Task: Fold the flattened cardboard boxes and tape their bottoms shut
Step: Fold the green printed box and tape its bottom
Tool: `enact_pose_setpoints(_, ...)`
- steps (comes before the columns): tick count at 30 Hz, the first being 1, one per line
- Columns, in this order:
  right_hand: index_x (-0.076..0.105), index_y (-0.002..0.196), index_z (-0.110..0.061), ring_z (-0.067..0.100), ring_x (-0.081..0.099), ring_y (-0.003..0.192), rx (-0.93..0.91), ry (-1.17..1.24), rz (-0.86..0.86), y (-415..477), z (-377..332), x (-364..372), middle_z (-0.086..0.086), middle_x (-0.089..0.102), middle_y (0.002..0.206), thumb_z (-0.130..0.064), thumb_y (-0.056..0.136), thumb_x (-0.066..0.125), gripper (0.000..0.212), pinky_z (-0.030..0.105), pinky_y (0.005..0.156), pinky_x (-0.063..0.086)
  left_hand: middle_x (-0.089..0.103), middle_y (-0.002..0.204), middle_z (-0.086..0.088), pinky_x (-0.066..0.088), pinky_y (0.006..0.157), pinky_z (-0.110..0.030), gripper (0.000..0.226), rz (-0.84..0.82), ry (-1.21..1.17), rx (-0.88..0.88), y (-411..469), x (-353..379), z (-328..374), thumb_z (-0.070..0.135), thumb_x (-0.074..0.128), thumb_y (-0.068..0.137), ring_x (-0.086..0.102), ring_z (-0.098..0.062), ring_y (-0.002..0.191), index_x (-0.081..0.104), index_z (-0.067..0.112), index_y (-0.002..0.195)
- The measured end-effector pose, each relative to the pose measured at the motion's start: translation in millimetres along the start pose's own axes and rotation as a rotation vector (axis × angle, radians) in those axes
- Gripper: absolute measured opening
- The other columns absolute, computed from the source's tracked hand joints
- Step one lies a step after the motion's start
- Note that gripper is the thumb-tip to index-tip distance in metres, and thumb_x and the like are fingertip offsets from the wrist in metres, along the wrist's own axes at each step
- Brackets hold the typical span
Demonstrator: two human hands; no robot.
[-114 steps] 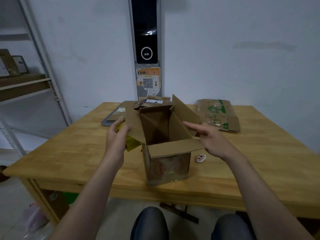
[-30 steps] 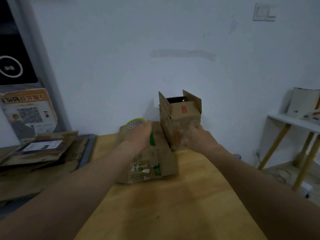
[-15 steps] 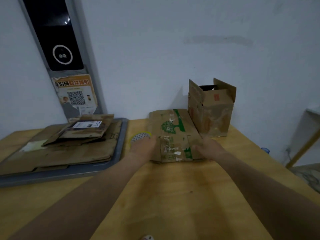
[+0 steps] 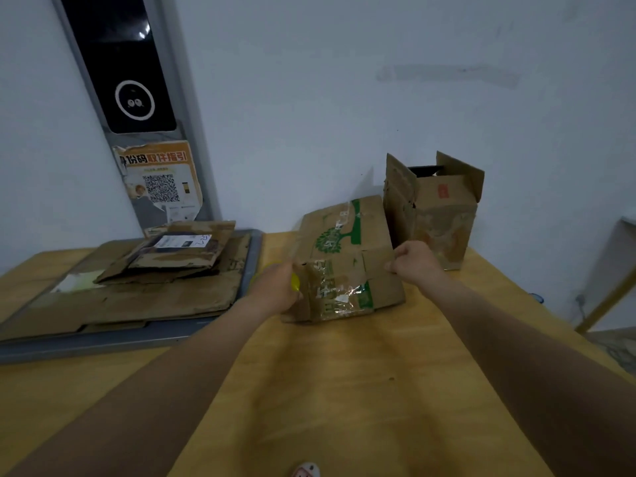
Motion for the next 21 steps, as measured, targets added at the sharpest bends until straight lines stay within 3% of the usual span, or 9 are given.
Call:
enact_pose_setpoints(2, 0.064, 0.1, -0.024, 0.026, 0.072, 0.081, -0.035, 0.021, -0.015, -18, -23, -7, 0.004, 0.065, 0.103, -0.012, 0.092, 0.072, 0.017, 0.038, 0.061, 0.058, 0.067, 0.102, -0.003, 0.058, 0.063, -0.038, 0.056, 0.033, -0.153, -0.049, -10, -24, 0, 0.017, 0.074, 0.094, 0.075, -0.02, 0.073, 0.041, 0.021, 0.14)
enact_pose_setpoints(4, 0.061, 0.099, -0.026, 0.03, 0.075, 0.065, -0.08, 0.123, -0.063, -40, -47, -13, 0.007, 0.065, 0.102, -0.005, 0.096, 0.064, 0.021, 0.031, 0.046, 0.055, 0.067, 0.094, 0.0, 0.052, 0.047, -0.028, 0.051, 0.078, -0.256, -0.074, -26, -51, 3, 0.014, 0.071, 0.097, 0.072, -0.012, 0.056, 0.041, 0.023, 0.137)
enact_pose_setpoints(8, 0.065, 0.1, -0.027, 0.028, 0.077, 0.069, -0.208, 0.249, -0.071, -95, -100, -33, 0.005, 0.066, 0.113, -0.01, 0.098, 0.064, 0.017, 0.037, 0.057, 0.064, 0.067, 0.102, -0.01, 0.044, 0.04, -0.017, 0.046, 0.211, -0.357, -0.061, -67, -111, 8, 0.012, 0.07, 0.097, 0.069, -0.009, 0.052, 0.043, 0.024, 0.132)
enact_pose_setpoints(9, 0.066, 0.099, -0.027, 0.026, 0.077, 0.069, -0.229, 0.248, -0.045, -110, -111, -39, 0.002, 0.066, 0.112, -0.022, 0.096, 0.069, 0.006, 0.034, 0.055, 0.063, 0.066, 0.107, -0.012, 0.044, 0.04, -0.016, 0.045, 0.231, -0.385, -0.063, -78, -124, 8, 0.012, 0.069, 0.097, 0.068, -0.008, 0.051, 0.042, 0.026, 0.13)
enact_pose_setpoints(12, 0.068, 0.097, -0.031, 0.014, 0.072, 0.06, -0.347, -0.094, 0.048, -149, -142, -51, -0.009, 0.068, 0.092, -0.061, 0.087, 0.071, 0.031, 0.026, 0.051, 0.058, 0.068, 0.101, -0.006, 0.053, 0.054, -0.025, 0.045, 0.269, -0.422, -0.079, -115, -152, 5, 0.016, 0.069, 0.096, 0.07, -0.009, 0.055, 0.042, 0.028, 0.13)
enact_pose_setpoints(16, 0.08, 0.095, -0.018, 0.015, 0.069, 0.08, -0.414, -0.427, 0.068, -186, -152, -45, 0.0, 0.076, 0.094, -0.039, 0.094, 0.071, 0.023, 0.03, 0.076, 0.057, 0.069, 0.093, 0.001, 0.058, 0.073, -0.039, 0.047, 0.293, -0.445, -0.08, -159, -168, -4, 0.019, 0.074, 0.093, 0.073, -0.012, 0.075, 0.043, 0.027, 0.128)
enact_pose_setpoints(19, 0.076, 0.084, -0.01, 0.022, 0.071, 0.085, -0.392, -0.47, 0.041, -207, -145, -36, 0.005, 0.075, 0.089, -0.029, 0.098, 0.068, 0.024, 0.04, 0.087, 0.059, 0.062, 0.088, 0.009, 0.049, 0.061, -0.032, 0.041, 0.318, -0.459, -0.106, -187, -174, -15, 0.02, 0.074, 0.093, 0.069, 0.003, 0.055, 0.043, 0.029, 0.118)
enact_pose_setpoints(21, 0.074, 0.084, -0.009, 0.024, 0.07, 0.084, -0.413, -0.494, 0.065, -220, -145, -32, 0.006, 0.073, 0.086, -0.027, 0.101, 0.064, 0.026, 0.045, 0.087, 0.059, 0.061, 0.087, 0.01, 0.044, 0.057, -0.029, 0.039, 0.332, -0.462, -0.129, -203, -175, -22, 0.02, 0.074, 0.094, 0.065, 0.008, 0.052, 0.043, 0.028, 0.116)
Point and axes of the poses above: each hand's wrist, its own y-axis towards the middle knuckle, its own x-axis out of the palm, z = x × y, the point moved 8 cm from there along y, towards the middle knuckle
